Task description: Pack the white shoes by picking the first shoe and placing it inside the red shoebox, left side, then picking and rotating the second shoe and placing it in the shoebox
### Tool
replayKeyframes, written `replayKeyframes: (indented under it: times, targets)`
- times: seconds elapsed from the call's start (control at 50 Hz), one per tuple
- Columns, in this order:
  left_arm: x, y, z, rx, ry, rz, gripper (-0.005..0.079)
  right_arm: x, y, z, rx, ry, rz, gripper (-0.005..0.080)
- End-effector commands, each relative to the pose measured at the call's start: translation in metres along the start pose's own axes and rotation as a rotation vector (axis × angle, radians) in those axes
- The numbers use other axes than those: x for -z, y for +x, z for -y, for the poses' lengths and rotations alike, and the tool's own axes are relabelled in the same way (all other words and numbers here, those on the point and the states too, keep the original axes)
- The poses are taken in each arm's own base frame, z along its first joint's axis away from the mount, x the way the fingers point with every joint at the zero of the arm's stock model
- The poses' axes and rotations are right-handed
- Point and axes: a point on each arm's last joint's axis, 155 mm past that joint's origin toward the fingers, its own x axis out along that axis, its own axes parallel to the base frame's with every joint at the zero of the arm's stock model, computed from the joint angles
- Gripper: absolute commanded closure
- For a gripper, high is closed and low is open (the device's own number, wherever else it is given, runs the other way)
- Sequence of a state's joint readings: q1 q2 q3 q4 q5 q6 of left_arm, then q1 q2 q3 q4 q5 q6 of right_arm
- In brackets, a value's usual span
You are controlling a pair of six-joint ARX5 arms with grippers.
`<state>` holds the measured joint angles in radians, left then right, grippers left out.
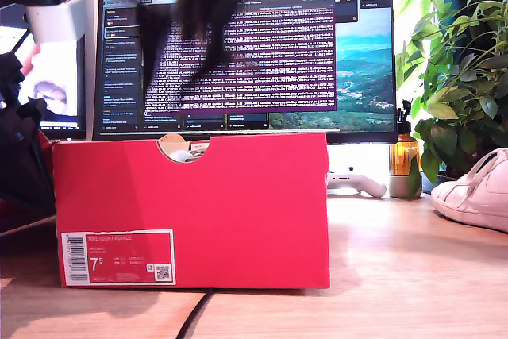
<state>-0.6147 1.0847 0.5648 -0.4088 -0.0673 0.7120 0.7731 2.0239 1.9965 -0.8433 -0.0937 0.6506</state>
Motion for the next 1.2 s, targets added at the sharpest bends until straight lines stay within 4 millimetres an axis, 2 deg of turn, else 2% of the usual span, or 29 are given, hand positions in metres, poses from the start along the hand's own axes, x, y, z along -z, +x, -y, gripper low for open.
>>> replayKeyframes:
  times: [0.0,0.08,0.18,0.36,0.44,0.5,0.58,0.64,0.78,0.84,0.98,1.18]
  targets:
    - [-0.006,0.000,-0.002,-0.002,-0.005,0.017,0.0761,-0.013,-0.016,0.002,0.008,-0.015,0.018,0.0484]
    - [-0.006,0.000,-0.002,-0.002,-0.005,0.017,0.0761,-0.027,-0.032,0.009,0.019,-0.004,0.032,0.0484]
    - [-0.006,0.000,-0.002,-0.002,-0.005,0.017,0.0761,-0.036,-0.050,0.029,0.058,-0.008,0.019,0.0484]
    - [-0.006,0.000,-0.002,-0.002,-0.005,0.017,0.0761,-0.032,-0.069,0.088,0.207,0.075,-0.049,0.0484]
    - [-0.006,0.000,-0.002,-0.002,-0.006,0.017,0.0761,-0.023,-0.080,0.124,0.350,0.202,-0.068,0.0484]
    - [-0.006,0.000,-0.002,-0.002,-0.005,0.017,0.0761,-0.024,-0.085,0.138,0.410,0.250,-0.048,0.0485]
    - [-0.006,0.000,-0.002,-0.002,-0.006,0.017,0.0761,-0.025,-0.086,0.139,0.418,0.241,-0.043,0.0502]
    - [-0.006,0.000,-0.002,-0.002,-0.006,0.017,0.0761,-0.025,-0.085,0.140,0.419,0.201,-0.050,0.0548]
    - [-0.006,0.000,-0.002,-0.002,-0.005,0.017,0.0761,-0.031,-0.077,0.141,0.469,0.065,-0.032,0.0773]
    - [-0.006,0.000,-0.002,-0.002,-0.005,0.017,0.0761,-0.032,-0.069,0.137,0.464,-0.002,-0.037,0.0761]
    - [-0.006,0.000,-0.002,-0.002,-0.005,0.017,0.0761,-0.033,-0.049,0.127,0.438,-0.034,-0.036,0.0761]
    - [-0.006,0.000,-0.002,-0.002,-0.005,0.017,0.0761,-0.014,-0.015,0.137,0.461,-0.033,-0.123,0.0761]
